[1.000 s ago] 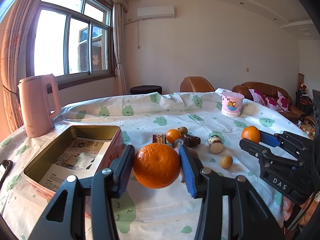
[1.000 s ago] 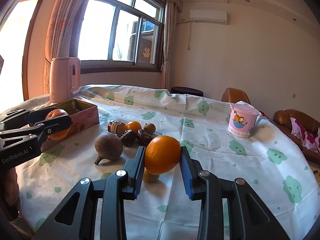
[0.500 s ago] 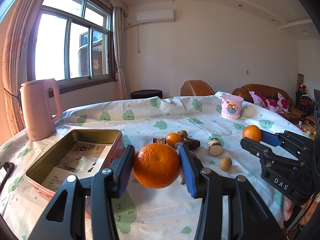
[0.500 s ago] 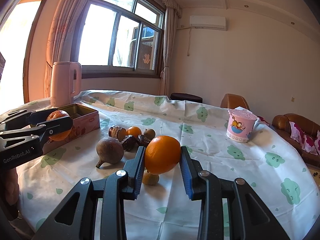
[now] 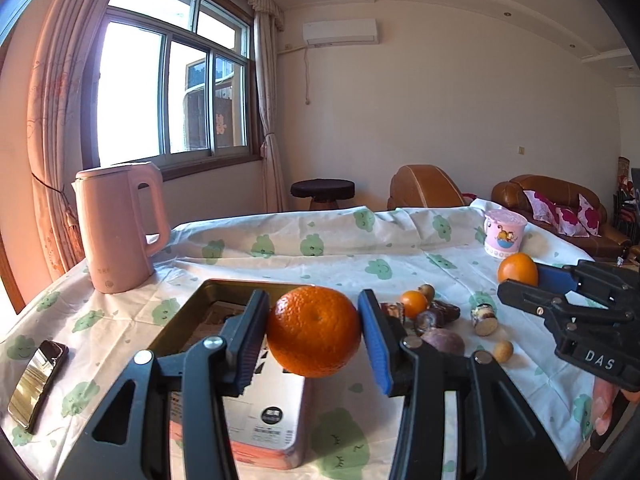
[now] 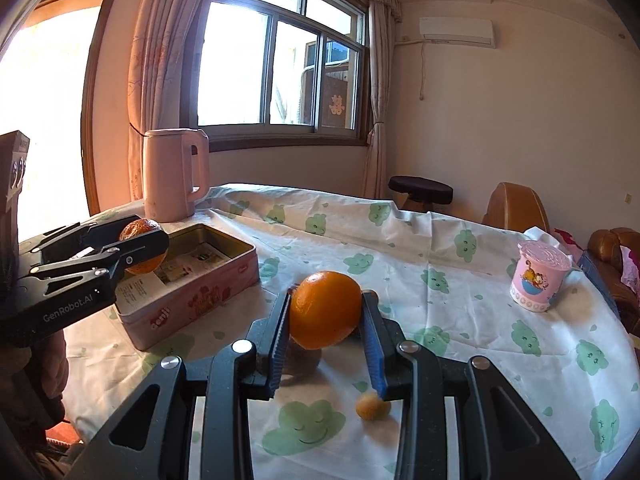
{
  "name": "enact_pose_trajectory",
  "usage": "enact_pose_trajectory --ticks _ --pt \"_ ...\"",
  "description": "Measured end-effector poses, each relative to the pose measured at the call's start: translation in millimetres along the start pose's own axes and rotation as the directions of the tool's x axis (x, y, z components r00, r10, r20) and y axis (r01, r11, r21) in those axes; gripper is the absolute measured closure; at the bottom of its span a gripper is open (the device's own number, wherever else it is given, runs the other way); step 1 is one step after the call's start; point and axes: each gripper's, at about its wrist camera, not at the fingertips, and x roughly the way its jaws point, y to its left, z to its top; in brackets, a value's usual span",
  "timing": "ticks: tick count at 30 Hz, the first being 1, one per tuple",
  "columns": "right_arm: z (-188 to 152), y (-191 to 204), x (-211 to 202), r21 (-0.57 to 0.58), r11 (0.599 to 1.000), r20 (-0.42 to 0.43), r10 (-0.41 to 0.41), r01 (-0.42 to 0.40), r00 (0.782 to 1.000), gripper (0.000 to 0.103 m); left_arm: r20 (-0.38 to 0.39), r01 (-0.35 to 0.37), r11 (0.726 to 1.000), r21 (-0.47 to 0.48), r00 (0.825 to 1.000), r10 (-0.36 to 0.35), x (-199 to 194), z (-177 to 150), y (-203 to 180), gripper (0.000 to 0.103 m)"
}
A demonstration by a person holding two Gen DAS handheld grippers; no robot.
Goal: Organize fruits
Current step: 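Lift the mandarin with the left tool while the right tool lifts the orange toward the tin, then lower the mandarin into the tin box and open the left tool while the right tool releases its orange there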
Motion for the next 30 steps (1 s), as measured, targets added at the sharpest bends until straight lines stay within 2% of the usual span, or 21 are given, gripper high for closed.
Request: enact_pose_trajectory --ticks 7,12,20,30 --pt "38.7 34.9 29.4 -0.029 0.996 -0.034 0.087 -0.088 0.996 0.067 -0.119 -0.047 0.997 -0.065 0.992 0.039 37.0 9.2 54.9 0.055" --pt "53.3 58.1 57.0 -0.053 0.99 -0.073 0.128 -0.132 0.989 0.067 -0.183 -0.067 0.995 -0.08 0.982 0.051 58.5 8.0 78.8 0.055" --pt "60.5 86.1 102.7 -0.088 0.984 -0.133 0.141 -0.154 0.981 0.067 -0.242 -0.09 0.994 -0.055 0.967 0.075 83.2 8.1 96.8 0.055" --pt "56.1 106.0 132.2 -0.104 0.98 -0.188 0.15 -0.172 0.971 0.067 -0.272 -0.1 0.994 -0.036 0.958 0.087 94.2 4.0 103.7 0.055"
